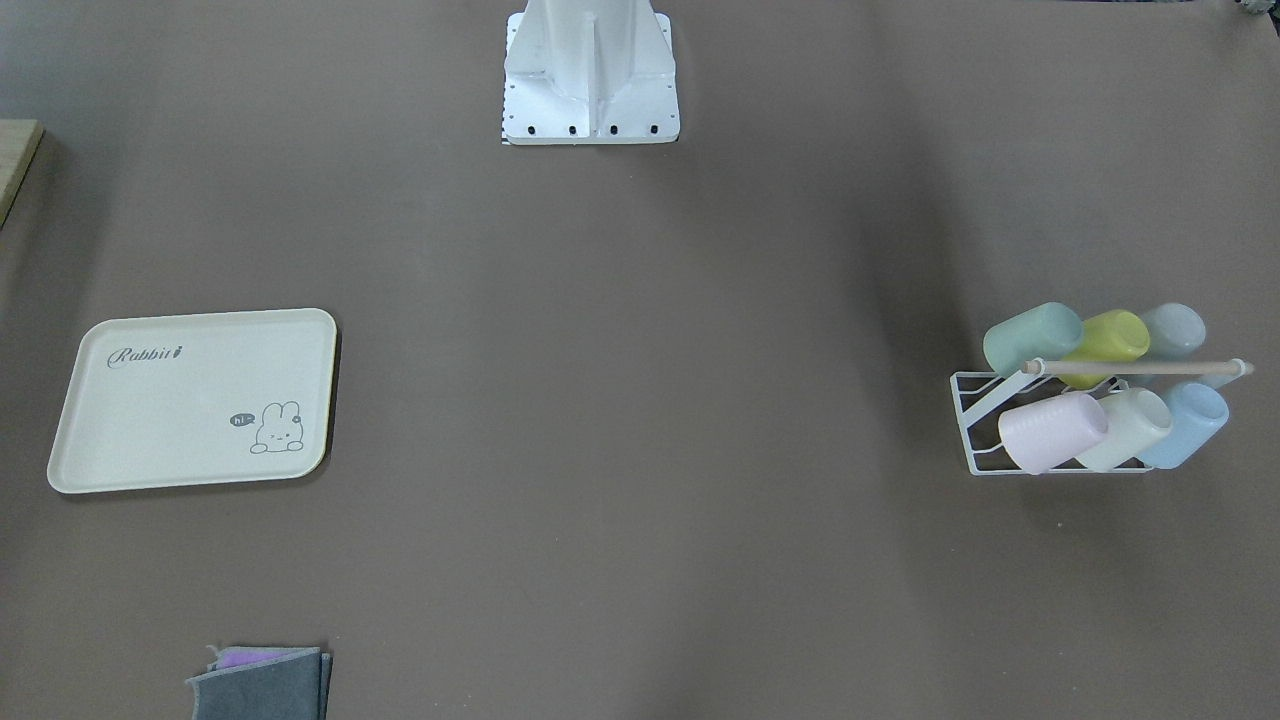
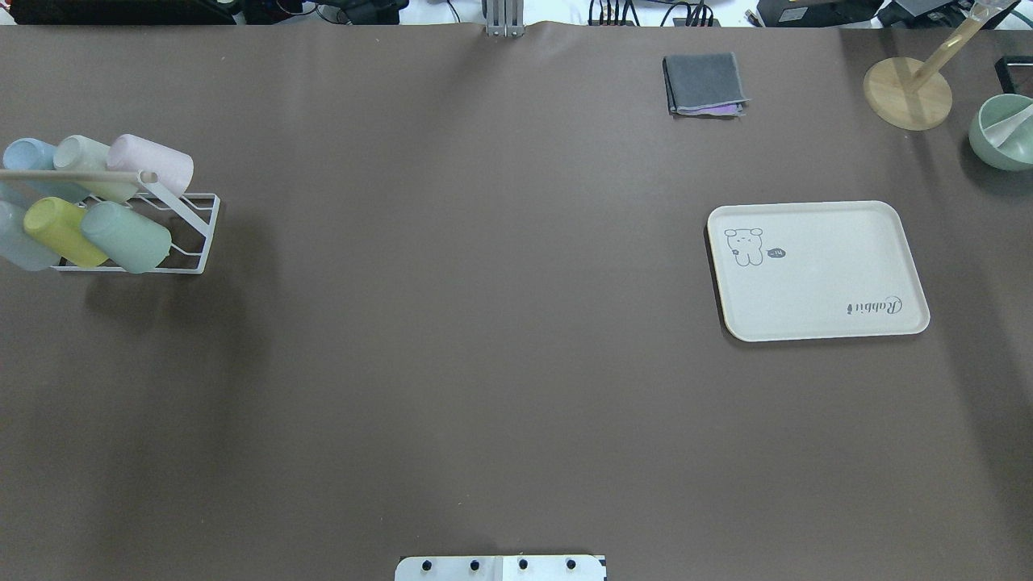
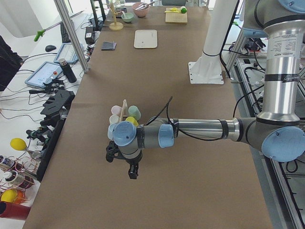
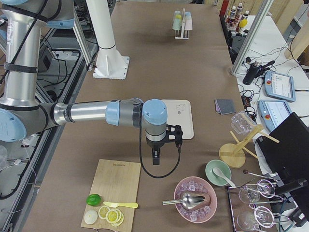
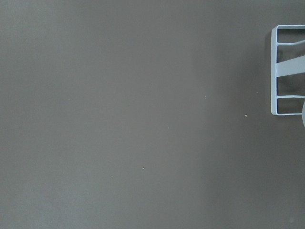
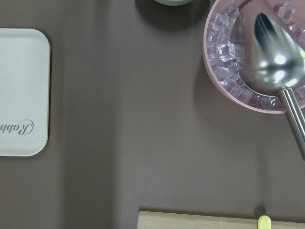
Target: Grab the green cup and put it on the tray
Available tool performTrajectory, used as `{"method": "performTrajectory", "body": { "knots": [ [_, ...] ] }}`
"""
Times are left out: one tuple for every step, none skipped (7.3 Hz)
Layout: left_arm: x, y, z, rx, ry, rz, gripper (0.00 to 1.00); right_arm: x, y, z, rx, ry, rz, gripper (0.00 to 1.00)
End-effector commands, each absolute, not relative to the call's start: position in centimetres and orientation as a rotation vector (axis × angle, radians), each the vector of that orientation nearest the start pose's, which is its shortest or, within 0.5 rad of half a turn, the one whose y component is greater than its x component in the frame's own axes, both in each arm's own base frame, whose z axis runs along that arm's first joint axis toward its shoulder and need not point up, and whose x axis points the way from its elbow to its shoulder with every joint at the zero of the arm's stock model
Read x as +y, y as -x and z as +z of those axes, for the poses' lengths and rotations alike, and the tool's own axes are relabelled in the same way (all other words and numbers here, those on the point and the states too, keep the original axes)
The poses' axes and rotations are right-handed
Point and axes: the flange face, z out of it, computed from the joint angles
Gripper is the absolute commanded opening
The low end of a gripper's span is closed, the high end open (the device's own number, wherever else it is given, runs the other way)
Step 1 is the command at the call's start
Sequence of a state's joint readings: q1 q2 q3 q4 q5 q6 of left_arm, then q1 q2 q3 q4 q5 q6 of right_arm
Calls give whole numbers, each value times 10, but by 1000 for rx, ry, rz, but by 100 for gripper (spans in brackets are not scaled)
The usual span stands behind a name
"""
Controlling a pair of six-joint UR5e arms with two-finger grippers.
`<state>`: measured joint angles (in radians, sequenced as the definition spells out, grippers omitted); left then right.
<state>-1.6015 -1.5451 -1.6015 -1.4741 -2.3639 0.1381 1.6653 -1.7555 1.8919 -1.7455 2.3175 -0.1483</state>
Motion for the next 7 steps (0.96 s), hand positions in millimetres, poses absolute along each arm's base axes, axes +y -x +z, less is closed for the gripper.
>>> {"method": "performTrajectory", "body": {
  "knots": [
    [-473,77,664,797,19,66,98,-399,-104,604,-733,-57,-42,100],
    [-473,77,664,797,19,66,98,-399,-106,605,-716,-57,-43,100],
    [-473,77,664,797,19,66,98,-399,-106,604,-714,-62,-47,100],
    [-473,77,663,795,17,66,98,-399,-106,603,-714,-65,-49,100],
    [-473,77,662,795,16,67,98,-399,-106,602,-715,-67,-51,100],
    [-474,77,661,795,13,68,98,-400,-106,601,-715,-71,-58,100],
    [-474,77,661,795,13,68,98,-399,-105,605,-719,-63,-55,100]
  ]
}}
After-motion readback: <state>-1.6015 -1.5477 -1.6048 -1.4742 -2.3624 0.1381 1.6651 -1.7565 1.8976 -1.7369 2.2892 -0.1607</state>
